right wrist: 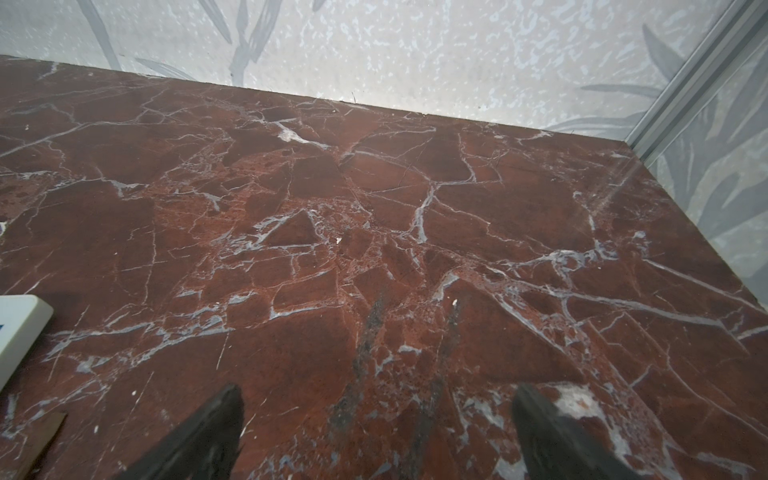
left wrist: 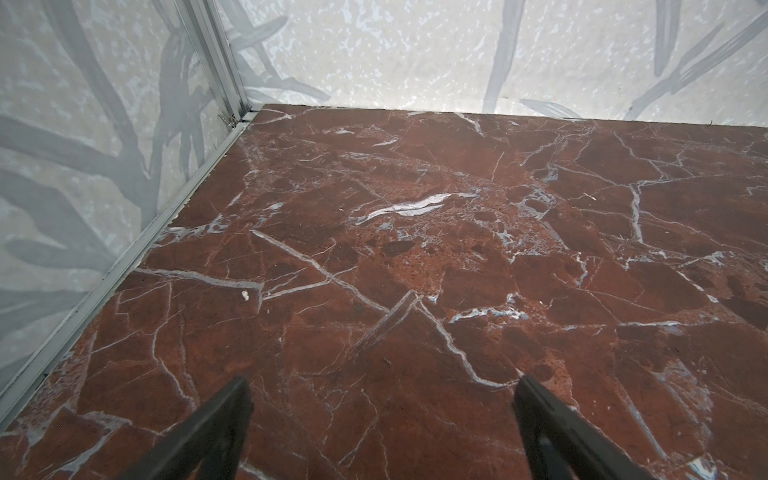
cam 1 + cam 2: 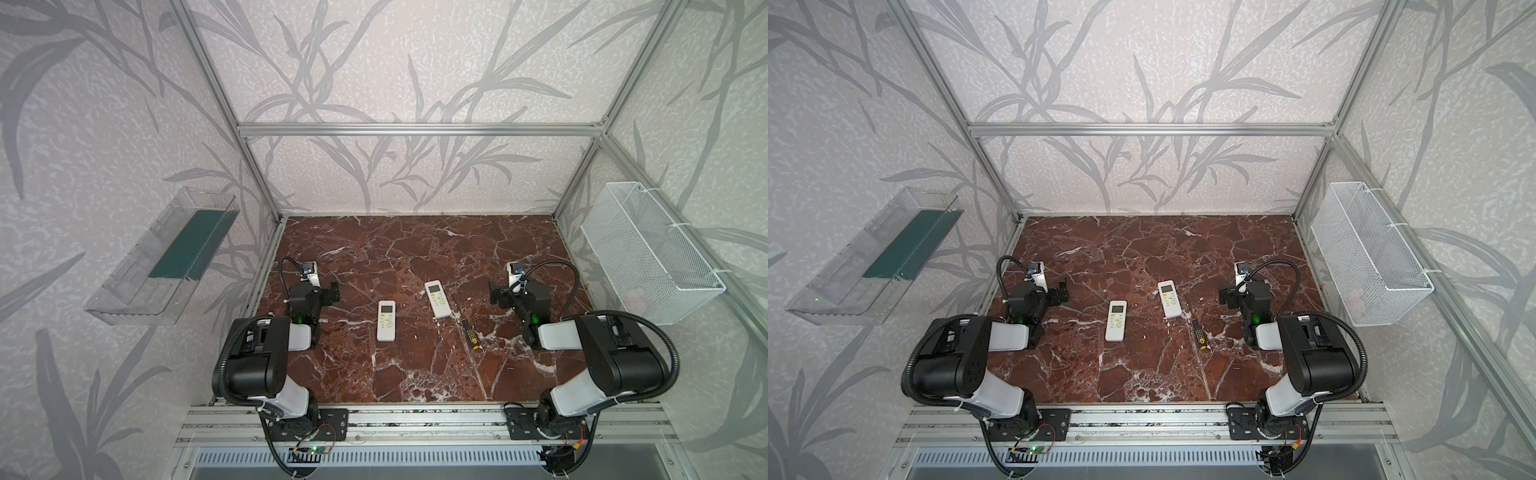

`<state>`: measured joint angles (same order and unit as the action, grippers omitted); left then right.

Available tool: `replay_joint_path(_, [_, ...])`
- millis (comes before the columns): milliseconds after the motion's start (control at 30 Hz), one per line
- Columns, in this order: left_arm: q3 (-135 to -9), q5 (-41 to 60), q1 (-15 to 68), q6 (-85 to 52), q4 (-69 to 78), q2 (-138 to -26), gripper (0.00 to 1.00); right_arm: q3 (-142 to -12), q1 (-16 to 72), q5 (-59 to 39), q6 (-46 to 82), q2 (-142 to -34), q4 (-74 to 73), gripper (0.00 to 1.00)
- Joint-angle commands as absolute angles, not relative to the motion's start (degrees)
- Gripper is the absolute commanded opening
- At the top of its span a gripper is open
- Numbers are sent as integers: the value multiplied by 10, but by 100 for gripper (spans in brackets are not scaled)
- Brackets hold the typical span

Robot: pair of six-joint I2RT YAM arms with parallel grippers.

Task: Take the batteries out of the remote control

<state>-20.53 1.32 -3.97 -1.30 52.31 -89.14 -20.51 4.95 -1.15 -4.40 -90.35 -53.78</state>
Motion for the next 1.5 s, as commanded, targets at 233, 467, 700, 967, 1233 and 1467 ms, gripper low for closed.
replay_joint_path(233, [-217, 9, -42, -20, 537, -896, 99, -214, 52, -15, -47, -908, -560, 99])
replay_joint_path(467, [-217, 9, -42, -20, 537, -896, 99, -215, 52, -15, -47, -908, -559, 99])
replay_joint_path(700, [-217, 9, -41, -20, 537, -896, 99, -215, 52, -15, -48, -908, -559, 99])
replay_joint_path(967, [-217, 9, -42, -20, 537, -896, 99, -215, 52, -15, -47, -908, -560, 99])
replay_joint_path(1233, [-209, 23, -42, -16, 544, -885, 99, -215, 52, -15, -47, -907, -559, 99])
replay_joint_path(1467, [-227, -2, -39, -25, 415, -774, 99, -206, 52, -40, -55, -901, -571, 99])
